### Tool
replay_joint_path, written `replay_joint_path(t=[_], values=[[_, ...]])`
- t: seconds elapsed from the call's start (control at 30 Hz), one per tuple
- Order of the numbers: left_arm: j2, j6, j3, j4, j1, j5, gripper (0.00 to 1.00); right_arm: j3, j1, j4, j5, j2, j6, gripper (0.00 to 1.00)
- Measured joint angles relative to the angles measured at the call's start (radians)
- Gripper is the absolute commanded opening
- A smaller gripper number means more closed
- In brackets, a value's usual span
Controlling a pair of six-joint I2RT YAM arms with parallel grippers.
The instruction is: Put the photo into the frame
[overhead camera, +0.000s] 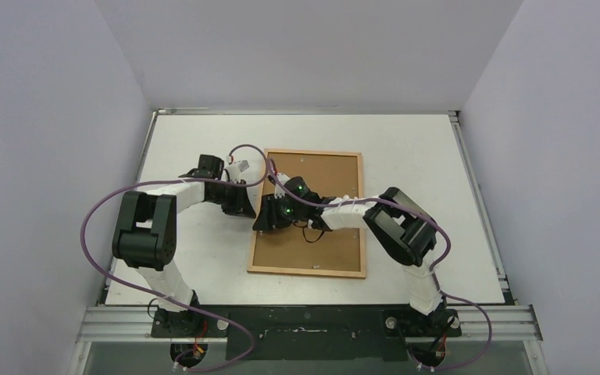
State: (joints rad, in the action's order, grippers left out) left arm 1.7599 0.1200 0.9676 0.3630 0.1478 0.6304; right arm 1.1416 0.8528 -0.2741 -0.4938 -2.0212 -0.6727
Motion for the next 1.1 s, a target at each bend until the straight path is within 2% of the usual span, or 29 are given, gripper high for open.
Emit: replay_joint_path(t=[1.1], values=[[0.0,0.0,0.003,0.002,0.0,-0.003,0.0,0.015,0.032,-0.029,-0.008,-0.021,-0.024,0.37]])
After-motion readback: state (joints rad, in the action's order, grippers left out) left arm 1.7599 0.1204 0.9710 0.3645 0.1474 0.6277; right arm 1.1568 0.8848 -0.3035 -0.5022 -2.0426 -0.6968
